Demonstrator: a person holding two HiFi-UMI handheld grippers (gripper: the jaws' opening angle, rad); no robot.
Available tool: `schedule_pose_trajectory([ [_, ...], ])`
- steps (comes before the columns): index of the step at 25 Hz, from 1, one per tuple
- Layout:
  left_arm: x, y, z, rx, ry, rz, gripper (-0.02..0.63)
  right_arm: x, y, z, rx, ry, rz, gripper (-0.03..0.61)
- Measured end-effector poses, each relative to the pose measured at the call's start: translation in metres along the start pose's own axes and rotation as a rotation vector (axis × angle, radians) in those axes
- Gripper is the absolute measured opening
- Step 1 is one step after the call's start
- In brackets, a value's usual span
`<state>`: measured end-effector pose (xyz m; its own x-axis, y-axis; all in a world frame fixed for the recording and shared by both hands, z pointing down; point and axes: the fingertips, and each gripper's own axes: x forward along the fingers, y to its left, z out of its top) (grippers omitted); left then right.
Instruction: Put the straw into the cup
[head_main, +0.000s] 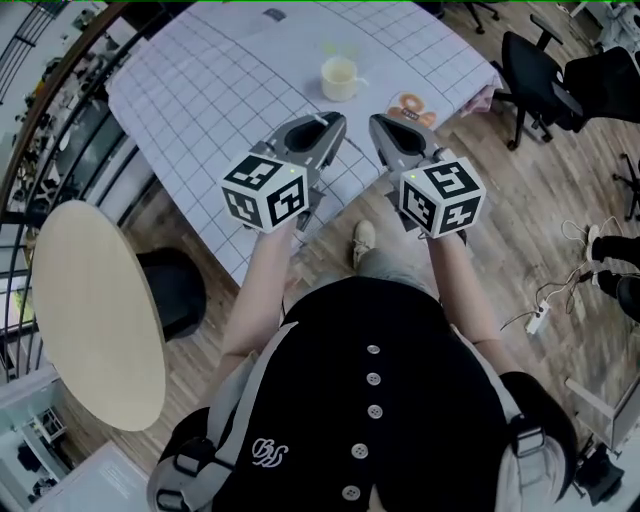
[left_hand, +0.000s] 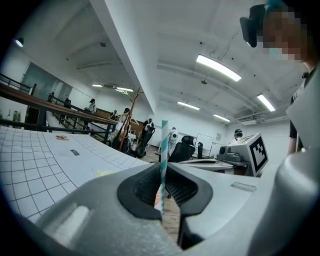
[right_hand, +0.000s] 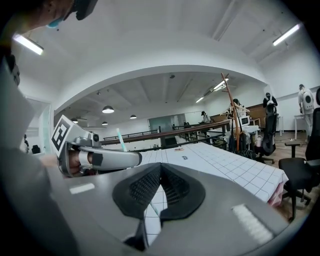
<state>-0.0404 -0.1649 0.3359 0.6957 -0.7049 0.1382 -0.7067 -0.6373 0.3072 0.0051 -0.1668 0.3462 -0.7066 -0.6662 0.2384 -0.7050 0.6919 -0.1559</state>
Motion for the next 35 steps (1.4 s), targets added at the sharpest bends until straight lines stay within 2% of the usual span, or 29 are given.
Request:
schedule_pose_trajectory([
  [15,0.098,0.061,0.023,0.019,0.015,0.065,0.025,0.069,-0.081,0.009,-0.013,0.062,0.105,0.0],
  [25,0.106,0.093,0.024,-0.008,0.028,0.114,0.025,0.093,-0.1,0.009,0.027,0.061,0.114,0.0],
  [35,0.107,0.114,0.023,-0.011,0.071,0.088,0.025,0.108,-0.105,0.004,0.077,0.076,0.083,0.0],
])
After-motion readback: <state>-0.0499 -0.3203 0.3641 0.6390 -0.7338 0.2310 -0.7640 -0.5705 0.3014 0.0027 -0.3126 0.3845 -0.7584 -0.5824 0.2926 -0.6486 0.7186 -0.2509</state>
